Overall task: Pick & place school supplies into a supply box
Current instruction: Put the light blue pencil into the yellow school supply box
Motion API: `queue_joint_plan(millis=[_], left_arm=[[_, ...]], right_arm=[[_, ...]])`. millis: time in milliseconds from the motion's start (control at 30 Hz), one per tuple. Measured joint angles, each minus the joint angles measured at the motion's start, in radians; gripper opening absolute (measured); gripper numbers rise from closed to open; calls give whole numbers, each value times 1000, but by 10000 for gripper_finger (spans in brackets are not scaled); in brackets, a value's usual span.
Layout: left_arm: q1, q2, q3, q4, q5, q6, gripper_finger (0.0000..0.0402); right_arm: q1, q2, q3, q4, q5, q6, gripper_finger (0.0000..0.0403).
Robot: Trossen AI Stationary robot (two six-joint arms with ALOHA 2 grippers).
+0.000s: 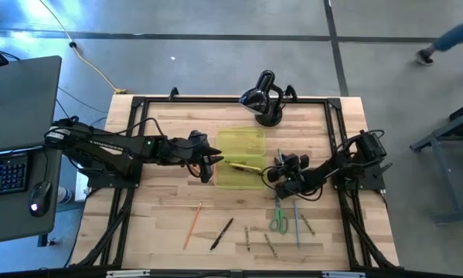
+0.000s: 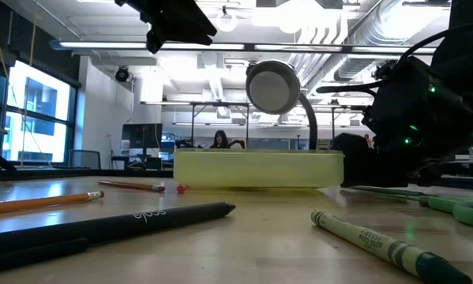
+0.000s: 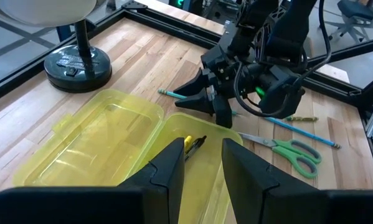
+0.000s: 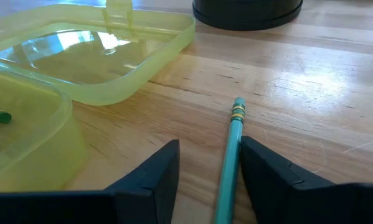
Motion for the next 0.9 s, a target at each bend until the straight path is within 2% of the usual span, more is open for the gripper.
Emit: queue_joint_plan(millis=[200, 300, 533, 733, 900], left_arm=[[0, 0, 0, 0, 0, 0, 140], [0, 0, 0, 0, 0, 0, 140], [0, 0, 0, 0, 1, 0, 140], [0, 0, 0, 0, 1, 0, 140], [0, 0, 0, 0, 3, 0, 140]], right_arm=[[0, 0, 0, -5, 6, -31, 136], [-8, 0, 0, -14, 7, -38, 118], [-13, 0, -3, -40, 17, -56, 12], [5, -1, -4, 33, 63, -126, 10], [24, -62, -3, 53, 37, -177, 9]])
